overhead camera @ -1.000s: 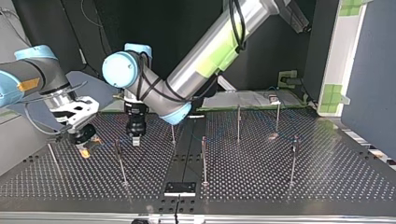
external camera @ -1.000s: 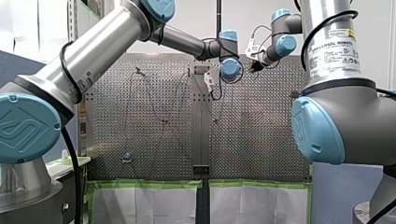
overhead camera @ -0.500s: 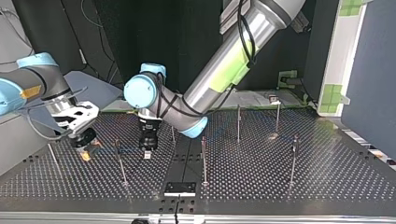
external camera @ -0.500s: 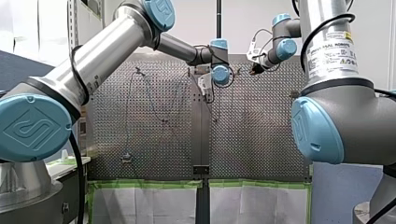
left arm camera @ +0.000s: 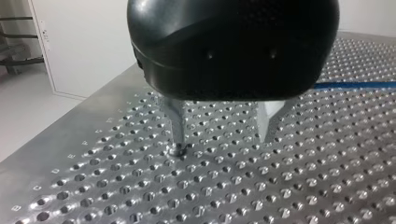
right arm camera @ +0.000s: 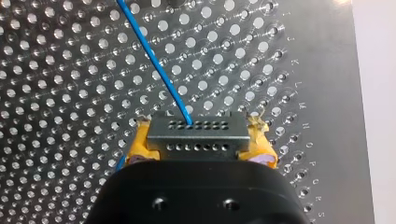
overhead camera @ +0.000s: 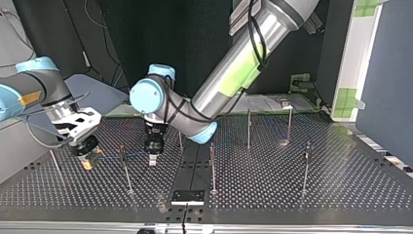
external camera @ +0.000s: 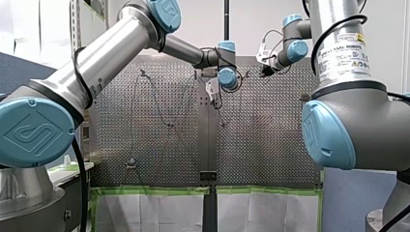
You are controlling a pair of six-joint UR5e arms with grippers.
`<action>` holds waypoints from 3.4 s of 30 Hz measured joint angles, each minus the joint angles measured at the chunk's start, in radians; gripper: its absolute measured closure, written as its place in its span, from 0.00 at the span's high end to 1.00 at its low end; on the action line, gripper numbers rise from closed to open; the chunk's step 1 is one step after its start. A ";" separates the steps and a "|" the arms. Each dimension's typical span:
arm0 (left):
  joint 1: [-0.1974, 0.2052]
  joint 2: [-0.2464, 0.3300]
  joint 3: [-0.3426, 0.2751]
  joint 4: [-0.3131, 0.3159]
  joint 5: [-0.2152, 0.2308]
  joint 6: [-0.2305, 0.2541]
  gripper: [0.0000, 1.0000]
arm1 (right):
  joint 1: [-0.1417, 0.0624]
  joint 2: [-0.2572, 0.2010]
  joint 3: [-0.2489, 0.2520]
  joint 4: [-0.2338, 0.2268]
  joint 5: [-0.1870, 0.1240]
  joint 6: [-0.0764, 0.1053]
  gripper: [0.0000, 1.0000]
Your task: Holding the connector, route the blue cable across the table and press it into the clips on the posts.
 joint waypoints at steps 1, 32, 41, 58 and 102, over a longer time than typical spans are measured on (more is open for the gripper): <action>-0.001 0.000 0.000 -0.002 0.001 -0.002 1.00 | 0.000 0.000 0.000 0.000 0.000 0.000 0.00; -0.052 0.126 -0.108 -0.107 0.067 -0.028 1.00 | 0.009 0.002 0.002 0.003 -0.014 -0.005 0.00; -0.031 0.209 -0.191 -0.048 0.012 0.000 1.00 | 0.009 0.002 0.003 0.003 -0.014 -0.005 0.00; -0.032 0.363 -0.345 0.105 -0.139 0.036 1.00 | 0.024 0.002 0.003 0.003 -0.014 -0.005 0.00; -0.065 0.288 -0.729 0.489 -0.206 -0.091 1.00 | 0.041 0.003 0.003 0.006 -0.012 -0.012 0.00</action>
